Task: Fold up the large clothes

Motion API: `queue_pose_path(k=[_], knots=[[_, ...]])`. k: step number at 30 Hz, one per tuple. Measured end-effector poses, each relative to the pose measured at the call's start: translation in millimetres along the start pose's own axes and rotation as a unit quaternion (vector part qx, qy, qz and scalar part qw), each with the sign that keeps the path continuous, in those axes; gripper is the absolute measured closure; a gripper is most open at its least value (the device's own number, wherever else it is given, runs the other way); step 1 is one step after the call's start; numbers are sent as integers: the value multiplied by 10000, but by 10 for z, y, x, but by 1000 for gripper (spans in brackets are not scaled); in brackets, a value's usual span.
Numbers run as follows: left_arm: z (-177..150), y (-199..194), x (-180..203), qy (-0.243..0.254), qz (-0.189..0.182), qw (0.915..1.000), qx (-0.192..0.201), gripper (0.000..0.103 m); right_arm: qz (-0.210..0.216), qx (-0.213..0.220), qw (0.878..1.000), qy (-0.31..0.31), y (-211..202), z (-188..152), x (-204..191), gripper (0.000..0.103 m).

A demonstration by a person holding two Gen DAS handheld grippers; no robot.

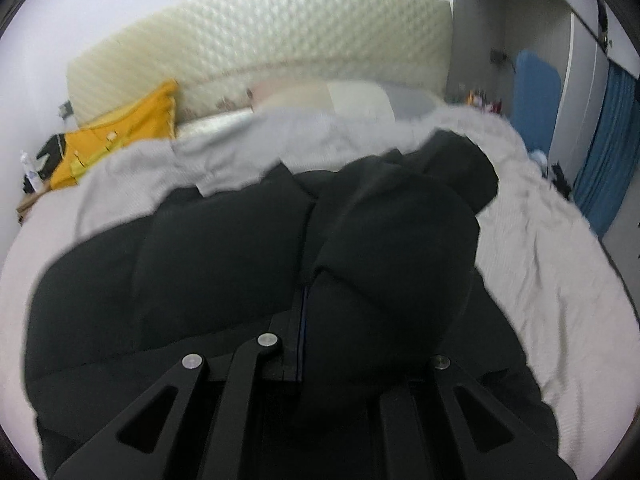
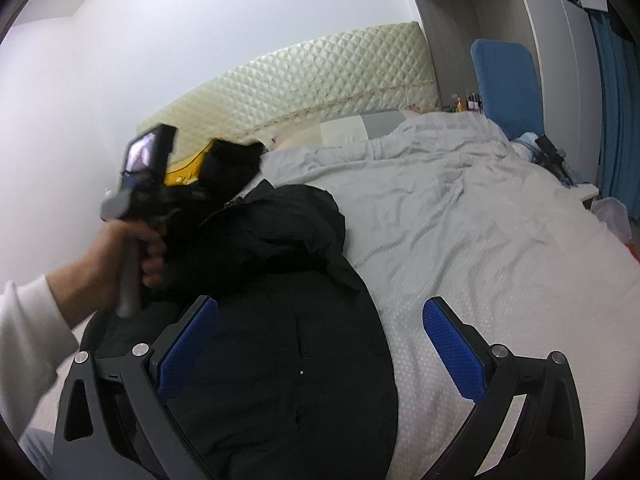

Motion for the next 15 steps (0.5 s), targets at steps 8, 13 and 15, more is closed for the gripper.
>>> queue_pose_path(k=[8,13,15], knots=[[-27,203,-146,76,-37,9997,-239,92,-59,-246,9997,61,303,-31,93,0],[-1,-33,-183,62,-10,9999,-140,89,-29,-199,9998,-52,311,-14,28,0],[-45,-217,-176,123,33,9999,11,61,-47,-145,9998,-140,280,0,-10,0]])
Point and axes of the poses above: each gripper's, at about its wrist camera, not at the fingertips, and y roughly the way its jaws point, x to its right, z to its top, the point moved 2 cm from there along y, roughly the way its jaws point, and after that the axes turned 6 degrees about -x, right-handed, at the moved point
